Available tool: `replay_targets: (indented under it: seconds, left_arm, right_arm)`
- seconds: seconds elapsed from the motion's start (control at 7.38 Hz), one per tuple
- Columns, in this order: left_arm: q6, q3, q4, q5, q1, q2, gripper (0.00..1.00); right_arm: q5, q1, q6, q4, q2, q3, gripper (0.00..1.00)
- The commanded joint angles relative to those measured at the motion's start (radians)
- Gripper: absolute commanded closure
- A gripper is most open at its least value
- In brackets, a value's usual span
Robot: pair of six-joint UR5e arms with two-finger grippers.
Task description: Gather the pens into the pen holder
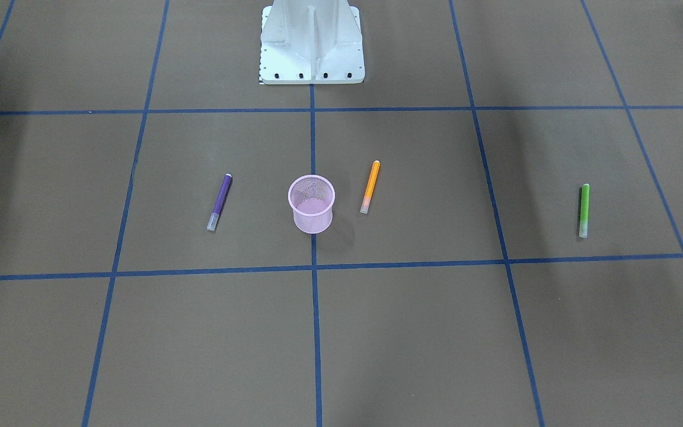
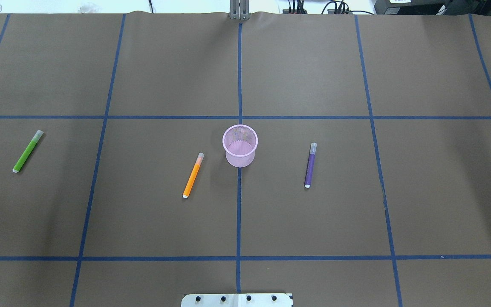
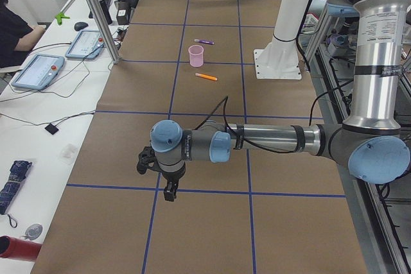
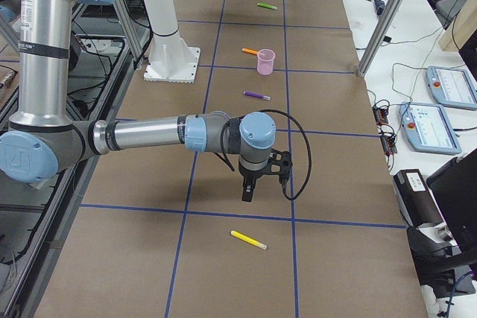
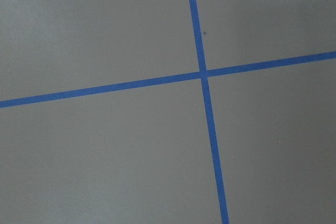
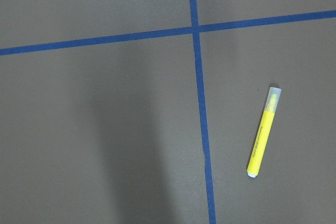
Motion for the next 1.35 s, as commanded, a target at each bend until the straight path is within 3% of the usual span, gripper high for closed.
replay_targets:
  seconds: [0.0, 0.68, 0.95, 1.22]
  left_arm:
    - [0.003, -0.001, -0.007, -0.001, 0.0, 0.012, 0.0]
    - [-0.008, 0.005, 0.007, -0.006, 0.0, 0.011, 0.0]
    - [-0.006, 0.001, -0.011, -0.096, 0.0, 0.0, 0.0]
    - [-0.014, -0.013, -0.042, -0.101, 0.015, -0.053, 0.0]
  right_arm:
    - [-0.001, 0.0, 0.002, -0.001, 0.003, 0.0, 0.01]
    - [-0.001, 0.0, 0.011, -0.001, 0.017, 0.0, 0.01]
    - [0.001, 0.0, 0.008, -0.001, 0.018, 0.001, 0.01]
    - [0.004, 0.0, 0.002, -0.001, 0.021, 0.0, 0.01]
